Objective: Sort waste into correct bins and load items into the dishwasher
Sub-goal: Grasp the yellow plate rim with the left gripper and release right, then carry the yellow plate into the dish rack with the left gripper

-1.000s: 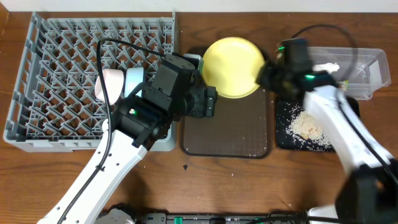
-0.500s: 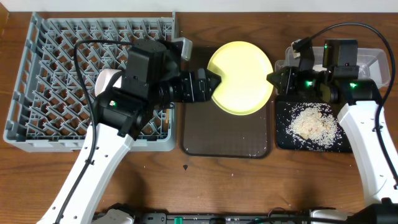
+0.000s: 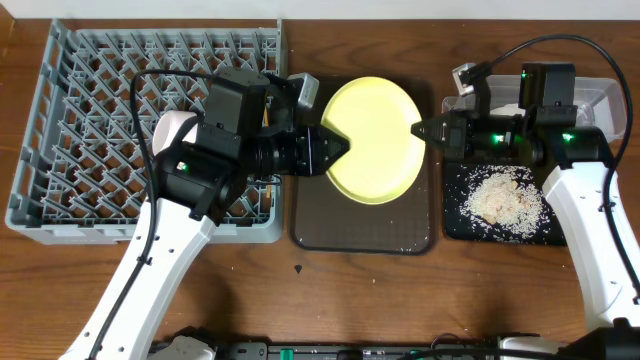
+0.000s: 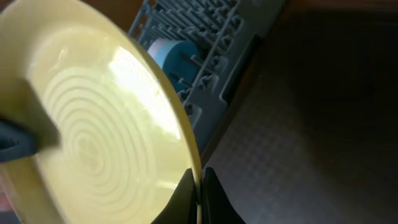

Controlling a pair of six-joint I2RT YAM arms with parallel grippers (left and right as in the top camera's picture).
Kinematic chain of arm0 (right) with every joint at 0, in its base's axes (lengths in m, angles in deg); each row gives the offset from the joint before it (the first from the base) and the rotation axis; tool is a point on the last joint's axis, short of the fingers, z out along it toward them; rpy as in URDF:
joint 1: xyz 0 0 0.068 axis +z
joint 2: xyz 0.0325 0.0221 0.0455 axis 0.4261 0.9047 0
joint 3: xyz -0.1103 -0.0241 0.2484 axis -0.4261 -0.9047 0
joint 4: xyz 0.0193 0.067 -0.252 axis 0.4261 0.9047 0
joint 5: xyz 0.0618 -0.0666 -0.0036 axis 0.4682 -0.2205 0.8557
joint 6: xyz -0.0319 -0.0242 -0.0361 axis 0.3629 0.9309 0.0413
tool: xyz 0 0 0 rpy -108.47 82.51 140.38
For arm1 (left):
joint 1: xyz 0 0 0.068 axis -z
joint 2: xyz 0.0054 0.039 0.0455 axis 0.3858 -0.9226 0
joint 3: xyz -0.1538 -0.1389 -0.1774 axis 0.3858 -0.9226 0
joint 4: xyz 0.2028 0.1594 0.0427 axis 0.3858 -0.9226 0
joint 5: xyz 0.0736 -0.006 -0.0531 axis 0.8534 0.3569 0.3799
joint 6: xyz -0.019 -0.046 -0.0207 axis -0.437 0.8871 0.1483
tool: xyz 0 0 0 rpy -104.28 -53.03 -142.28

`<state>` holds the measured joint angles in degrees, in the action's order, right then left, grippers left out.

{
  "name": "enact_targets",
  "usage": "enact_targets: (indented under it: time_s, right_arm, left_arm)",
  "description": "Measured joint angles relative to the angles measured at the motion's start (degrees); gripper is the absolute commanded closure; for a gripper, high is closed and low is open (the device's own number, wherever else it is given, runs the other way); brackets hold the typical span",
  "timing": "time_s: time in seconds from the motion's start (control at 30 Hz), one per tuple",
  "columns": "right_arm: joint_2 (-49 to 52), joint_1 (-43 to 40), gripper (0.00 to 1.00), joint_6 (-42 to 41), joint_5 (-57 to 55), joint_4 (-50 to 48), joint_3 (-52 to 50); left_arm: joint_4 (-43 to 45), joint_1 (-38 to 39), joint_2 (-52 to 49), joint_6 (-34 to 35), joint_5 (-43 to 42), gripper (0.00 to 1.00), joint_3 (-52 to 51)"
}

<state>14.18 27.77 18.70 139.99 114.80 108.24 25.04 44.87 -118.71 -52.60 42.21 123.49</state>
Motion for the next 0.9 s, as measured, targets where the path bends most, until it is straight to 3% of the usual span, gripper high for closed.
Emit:
enact_targets:
  time_s: [0.03, 0.07, 0.13, 0.17, 0.3, 0.63, 0.73, 0.9]
  right_arm:
    - [0.0, 0.0, 0.73, 0.1, 0.3, 0.0, 0.0]
    - [-0.1, -0.1, 0.45, 0.1, 1.2, 0.0, 0.0]
    - [-0.3, 0.3, 0.24, 0.5, 1.6, 0.0, 0.0]
    - [-0.3, 0.4, 0.19, 0.6, 1.2, 0.2, 0.0]
    - [-0.3, 0.4, 0.16, 0.8, -1.4, 1.7, 0.0]
    - [-0.3, 4.0, 0.13, -3.4, -19.5, 10.0, 0.0]
    - [-0.3, 7.7, 0.12, -4.2, -24.1, 10.2, 0.0]
    - [-0.3, 12.5, 0.11, -5.2, -29.1, 10.0, 0.0]
  left_arm:
    - [-0.2, 0.0, 0.0, -0.3, 0.7, 0.92, 0.0]
    - [-0.6, -0.3, 0.0, -0.2, 2.1, 0.92, -0.1]
    - [-0.6, -0.4, -0.2, -0.4, 3.6, 0.92, -0.1]
    - [-1.3, -0.3, 0.0, -0.5, 5.1, 0.92, -0.1]
    - [-7.9, -0.2, 1.9, -2.5, 16.9, 0.92, 0.0]
    - [-13.5, -0.9, 12.3, -15.3, 62.3, 0.92, 3.0]
    - [-13.4, -3.3, 12.2, -23.2, 70.1, 0.92, 3.2]
    - [-9.3, -10.1, 8.7, -34.9, 75.1, 0.92, 3.2]
